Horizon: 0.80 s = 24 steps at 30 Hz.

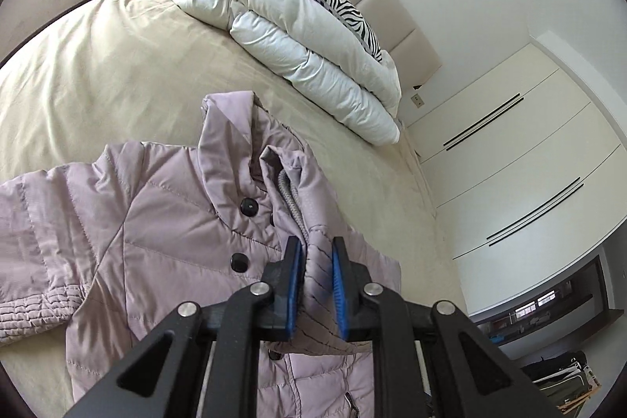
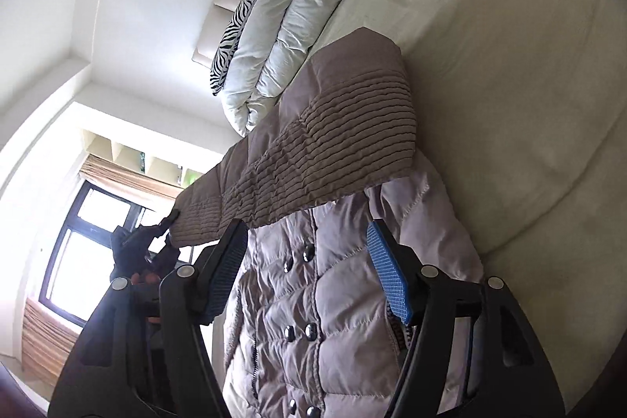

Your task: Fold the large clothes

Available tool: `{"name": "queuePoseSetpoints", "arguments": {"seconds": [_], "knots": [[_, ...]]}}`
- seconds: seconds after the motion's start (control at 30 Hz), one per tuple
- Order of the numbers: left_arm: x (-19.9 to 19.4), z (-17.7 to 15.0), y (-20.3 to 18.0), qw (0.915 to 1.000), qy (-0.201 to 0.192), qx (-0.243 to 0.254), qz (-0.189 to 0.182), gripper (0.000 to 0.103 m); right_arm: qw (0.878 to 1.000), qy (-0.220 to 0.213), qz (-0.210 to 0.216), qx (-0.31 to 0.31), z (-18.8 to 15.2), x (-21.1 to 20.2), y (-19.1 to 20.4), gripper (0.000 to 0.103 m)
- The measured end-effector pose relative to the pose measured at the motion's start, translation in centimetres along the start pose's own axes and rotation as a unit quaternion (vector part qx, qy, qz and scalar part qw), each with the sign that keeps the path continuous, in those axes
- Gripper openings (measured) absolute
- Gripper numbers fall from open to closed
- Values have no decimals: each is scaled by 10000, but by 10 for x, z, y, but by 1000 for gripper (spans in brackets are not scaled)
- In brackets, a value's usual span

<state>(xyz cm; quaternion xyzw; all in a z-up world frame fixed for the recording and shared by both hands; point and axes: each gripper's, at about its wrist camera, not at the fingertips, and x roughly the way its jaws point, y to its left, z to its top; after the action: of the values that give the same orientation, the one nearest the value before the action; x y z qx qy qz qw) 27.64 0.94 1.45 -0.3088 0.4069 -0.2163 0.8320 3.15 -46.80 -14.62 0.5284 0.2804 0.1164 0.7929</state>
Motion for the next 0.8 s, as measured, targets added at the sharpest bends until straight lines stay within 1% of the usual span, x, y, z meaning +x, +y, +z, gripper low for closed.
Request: {"name": "queuePoseSetpoints", "arguments": {"seconds": [0.07, 0.17, 0.23, 0.3, 0.4, 0.5, 0.57, 0.6, 0.67, 0.73, 0.8], "knots": [[-12, 9, 8, 9998, -173, -83, -6, 17, 9979, -47, 283, 583, 5, 23, -11, 64], [-30, 17, 23, 9991, -383, -145, 64, 17, 9901, -54, 646, 1249, 3, 56, -22, 64], [-38, 21, 31, 9988, -455, -196, 65, 16, 9876, -1, 747, 1380, -1, 77, -20, 64], [-43, 22, 38, 9986, -482, -233, 29, 16, 9880, 8, 716, 1366, -3, 99, -16, 64], [-47, 21, 47, 9983, -511, -293, -14, 16, 9827, -2, 774, 1681, -4, 125, -24, 64], [-48, 22, 54, 9982, -509, -326, 6, 16, 9799, 115, 725, 1854, -8, 151, -22, 64], [-47, 22, 57, 9982, -486, -364, 7, 16, 9814, 189, 621, 1807, -11, 166, -19, 64], [-47, 22, 59, 9981, -480, -386, -5, 16, 9832, 181, 491, 1751, -11, 171, -20, 64], [-46, 21, 60, 9981, -468, -396, -32, 16, 9858, 83, 235, 1663, -5, 180, -22, 64], [-47, 21, 62, 9982, -462, -393, -28, 16, 9857, -65, 170, 1677, 4, 183, -22, 64], [-46, 21, 66, 9980, -460, -441, -16, 16, 9881, -249, 11, 1516, 15, 182, -15, 64]]}}
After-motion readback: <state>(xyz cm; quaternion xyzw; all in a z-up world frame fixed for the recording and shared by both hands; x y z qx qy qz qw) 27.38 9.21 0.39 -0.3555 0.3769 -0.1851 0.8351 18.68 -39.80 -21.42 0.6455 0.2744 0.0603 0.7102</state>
